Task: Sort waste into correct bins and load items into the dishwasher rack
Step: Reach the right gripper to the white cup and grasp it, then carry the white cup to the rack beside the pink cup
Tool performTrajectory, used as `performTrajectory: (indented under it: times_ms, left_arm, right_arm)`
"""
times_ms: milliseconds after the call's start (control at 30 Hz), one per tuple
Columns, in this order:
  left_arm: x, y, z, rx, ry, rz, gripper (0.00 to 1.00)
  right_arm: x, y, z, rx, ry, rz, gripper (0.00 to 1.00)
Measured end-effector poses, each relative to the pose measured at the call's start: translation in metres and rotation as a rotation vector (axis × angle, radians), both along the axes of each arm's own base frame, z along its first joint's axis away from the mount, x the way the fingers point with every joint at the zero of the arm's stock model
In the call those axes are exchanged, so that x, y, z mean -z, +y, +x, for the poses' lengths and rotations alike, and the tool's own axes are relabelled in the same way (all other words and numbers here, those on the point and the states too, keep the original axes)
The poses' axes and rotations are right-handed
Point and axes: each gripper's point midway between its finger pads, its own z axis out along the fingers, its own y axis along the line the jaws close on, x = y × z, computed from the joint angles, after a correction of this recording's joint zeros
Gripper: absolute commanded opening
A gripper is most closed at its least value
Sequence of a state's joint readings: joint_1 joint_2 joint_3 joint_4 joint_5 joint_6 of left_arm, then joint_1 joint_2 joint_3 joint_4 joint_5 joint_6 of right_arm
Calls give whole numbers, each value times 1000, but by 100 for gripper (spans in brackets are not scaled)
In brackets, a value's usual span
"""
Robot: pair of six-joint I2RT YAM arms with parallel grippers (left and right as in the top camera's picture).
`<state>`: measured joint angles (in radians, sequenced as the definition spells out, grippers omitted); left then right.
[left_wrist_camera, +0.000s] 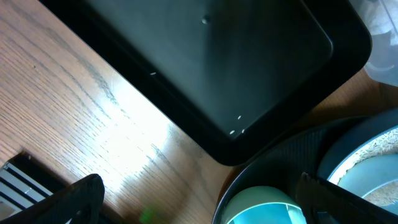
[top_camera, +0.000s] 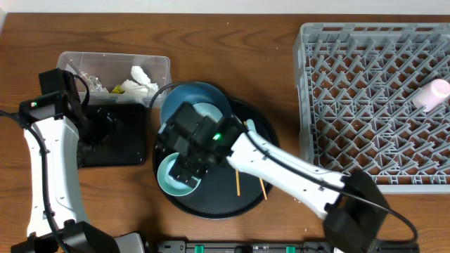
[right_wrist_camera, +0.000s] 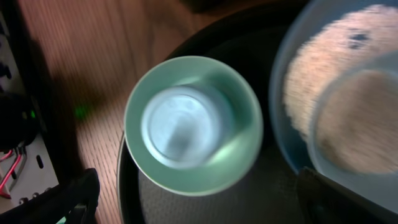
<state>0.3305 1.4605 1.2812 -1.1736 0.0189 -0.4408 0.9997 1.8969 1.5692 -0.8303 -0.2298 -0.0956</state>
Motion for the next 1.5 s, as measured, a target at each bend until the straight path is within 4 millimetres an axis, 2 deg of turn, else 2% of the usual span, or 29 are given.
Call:
performTrajectory:
  times_ms: [233,500,700,933,1100,1267,1367,1433,1500]
  left_arm:
    - [0,0,0,0,0,0,100]
    - [0,0,0,0,0,0,100]
    - [0,0,0,0,0,0,100]
    - [0,0,0,0,-1,0,100]
    - [0,0,0,0,0,0,100]
    - [0,0,0,0,0,0,100]
    - [0,0,0,0,0,0,100]
    - [0,0,0,0,0,0,100]
    - [0,0,0,0,0,0,100]
  right_arm:
    - [23,19,-15,-50,-5,-20,95]
    - [42,23,-12,-49,-22,-50,93]
    - [45,25,-10,-51,-32,-52,79]
    - [46,26,-8,-57,-46,-52,41]
    - [45,27,-7,-53,-47,-48,26]
    - [44,27,-7,-51,-47,-49,26]
    - [42,19,-8,-46,-35,-71,27]
    - [36,13,-6,-36,-28,-79,27]
    - [22,6,1,-16,-32,-71,27]
